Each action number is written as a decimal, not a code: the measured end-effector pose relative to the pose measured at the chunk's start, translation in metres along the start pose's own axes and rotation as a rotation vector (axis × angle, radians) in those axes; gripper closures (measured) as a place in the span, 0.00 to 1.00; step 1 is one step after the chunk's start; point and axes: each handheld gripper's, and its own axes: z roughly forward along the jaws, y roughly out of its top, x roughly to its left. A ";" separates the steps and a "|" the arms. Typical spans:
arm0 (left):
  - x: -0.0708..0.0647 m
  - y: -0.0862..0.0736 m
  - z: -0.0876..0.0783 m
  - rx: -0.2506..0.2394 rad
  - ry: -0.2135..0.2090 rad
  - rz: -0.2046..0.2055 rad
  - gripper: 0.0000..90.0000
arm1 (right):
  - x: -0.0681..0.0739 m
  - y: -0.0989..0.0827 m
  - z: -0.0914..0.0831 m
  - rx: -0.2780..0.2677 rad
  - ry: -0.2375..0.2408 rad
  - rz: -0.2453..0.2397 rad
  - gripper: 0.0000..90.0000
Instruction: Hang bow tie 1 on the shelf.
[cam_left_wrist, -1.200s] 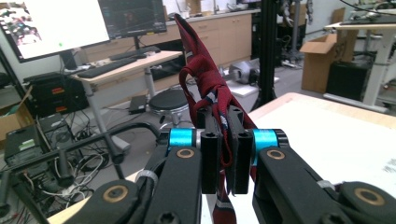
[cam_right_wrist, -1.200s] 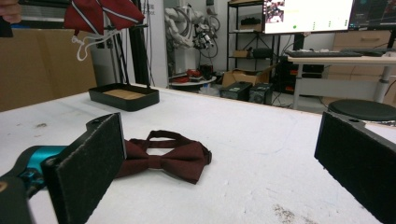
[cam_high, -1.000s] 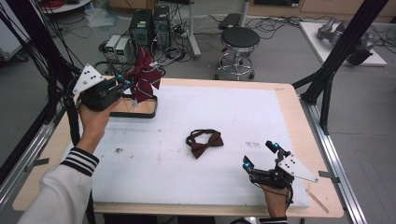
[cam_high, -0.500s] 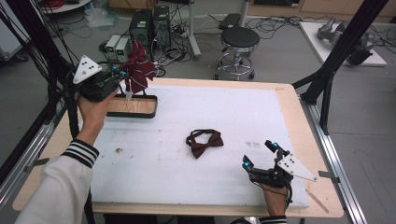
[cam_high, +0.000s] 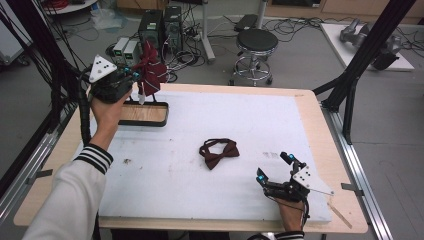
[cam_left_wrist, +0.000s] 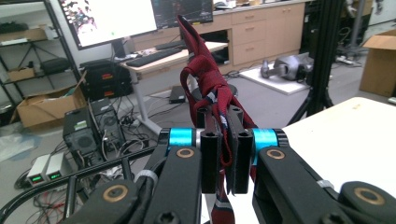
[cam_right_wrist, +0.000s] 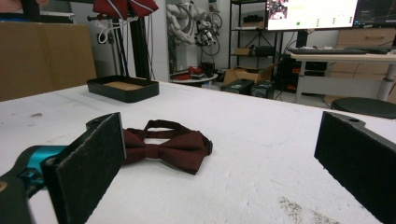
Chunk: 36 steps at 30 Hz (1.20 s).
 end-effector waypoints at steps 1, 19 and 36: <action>-0.001 0.000 0.001 0.000 0.005 0.009 0.95 | -0.001 0.000 0.000 -0.006 -0.001 -0.006 0.01; -0.020 -0.005 0.022 0.019 -0.015 0.006 0.95 | -0.002 -0.009 0.001 -0.015 0.004 0.003 0.01; -0.038 -0.022 0.037 0.051 -0.074 -0.018 0.95 | -0.001 -0.009 0.001 -0.017 0.006 -0.003 0.01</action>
